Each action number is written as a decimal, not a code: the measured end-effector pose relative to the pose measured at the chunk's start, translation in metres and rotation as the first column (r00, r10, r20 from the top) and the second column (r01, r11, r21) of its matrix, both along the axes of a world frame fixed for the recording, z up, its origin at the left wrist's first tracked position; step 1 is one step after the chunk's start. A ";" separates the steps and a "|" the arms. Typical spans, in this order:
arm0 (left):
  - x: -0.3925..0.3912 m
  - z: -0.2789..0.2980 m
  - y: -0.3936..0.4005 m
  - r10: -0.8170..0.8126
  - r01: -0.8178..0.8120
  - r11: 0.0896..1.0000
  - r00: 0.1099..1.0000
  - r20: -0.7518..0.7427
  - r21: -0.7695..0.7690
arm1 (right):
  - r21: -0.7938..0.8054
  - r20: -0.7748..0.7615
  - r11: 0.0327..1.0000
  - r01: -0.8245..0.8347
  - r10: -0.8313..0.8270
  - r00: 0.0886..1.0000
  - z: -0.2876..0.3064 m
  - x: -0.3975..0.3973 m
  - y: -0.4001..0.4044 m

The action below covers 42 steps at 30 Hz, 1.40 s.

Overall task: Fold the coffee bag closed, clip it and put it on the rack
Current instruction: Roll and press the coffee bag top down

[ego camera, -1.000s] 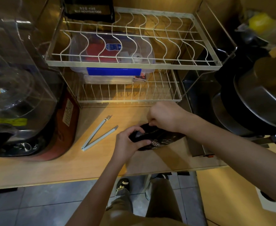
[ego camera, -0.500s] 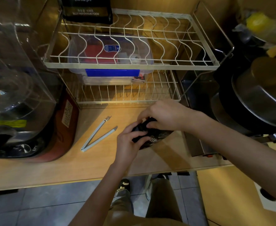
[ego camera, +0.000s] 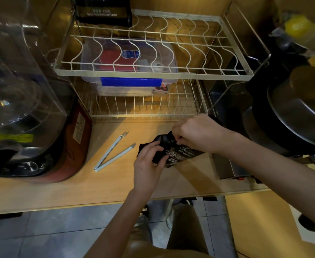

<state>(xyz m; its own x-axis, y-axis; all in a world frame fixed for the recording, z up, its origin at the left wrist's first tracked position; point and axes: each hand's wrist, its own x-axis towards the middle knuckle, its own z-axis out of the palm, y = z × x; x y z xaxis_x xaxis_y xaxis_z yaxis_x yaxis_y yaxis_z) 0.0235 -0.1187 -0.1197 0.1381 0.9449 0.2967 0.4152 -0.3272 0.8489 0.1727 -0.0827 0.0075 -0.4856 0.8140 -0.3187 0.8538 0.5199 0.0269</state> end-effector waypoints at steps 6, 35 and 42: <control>-0.002 0.001 -0.001 -0.052 0.045 0.998 0.989 -0.139 -0.052 | 0.046 0.081 0.998 -0.045 0.041 0.996 0.002 -0.007 0.001; 0.005 0.004 0.026 -0.207 0.210 0.971 0.978 0.037 -0.112 | 0.060 0.076 0.998 -0.002 -0.003 0.997 0.000 -0.009 0.006; 0.008 0.009 0.021 -0.130 0.130 0.990 0.992 0.007 -0.049 | 0.101 0.081 0.994 -0.042 0.034 0.996 -0.006 -0.010 0.005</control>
